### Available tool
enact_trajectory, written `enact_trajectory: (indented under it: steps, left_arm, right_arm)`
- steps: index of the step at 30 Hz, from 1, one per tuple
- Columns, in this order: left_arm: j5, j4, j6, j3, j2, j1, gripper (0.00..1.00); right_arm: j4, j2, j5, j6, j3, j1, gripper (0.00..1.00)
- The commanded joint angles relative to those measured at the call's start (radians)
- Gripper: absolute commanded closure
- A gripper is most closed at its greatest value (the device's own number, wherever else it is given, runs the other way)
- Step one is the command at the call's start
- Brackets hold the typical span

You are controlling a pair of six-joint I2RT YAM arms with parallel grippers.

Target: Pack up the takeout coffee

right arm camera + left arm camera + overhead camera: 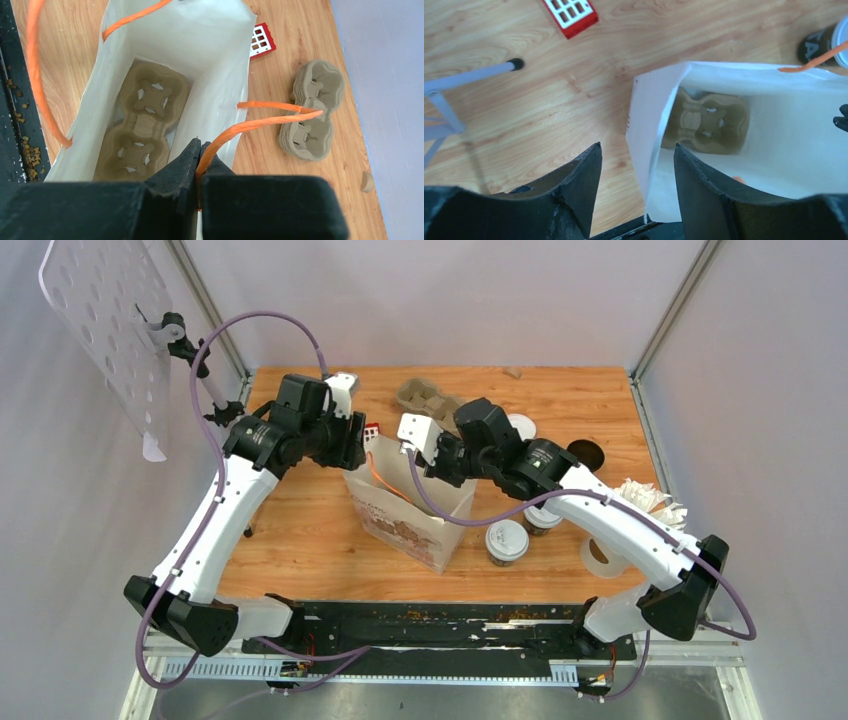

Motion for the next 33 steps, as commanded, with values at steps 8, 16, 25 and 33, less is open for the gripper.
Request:
enact_trajectory:
  steps: [8,16,25,33]
  left_arm:
    - [0.137,0.112,0.038,-0.083,-0.042,0.005,0.38]
    - [0.098,0.100,0.040,-0.057,-0.008,0.005,0.88]
    - [-0.095,0.016,-0.158,-0.088,-0.061,0.005,1.00]
    - [-0.108,0.035,-0.253,-0.107,-0.171,0.005,1.00]
  right_arm:
    - [0.120,-0.044,-0.058,0.005,-0.043,0.000,0.99]
    - [0.118,0.033,-0.032,0.011,0.054,-0.003,0.96]
    - [0.031,-0.046,0.000,0.278,0.086,-0.005,0.32]
    - [-0.140,-0.194,0.094,0.483,0.028,-0.005,0.09]
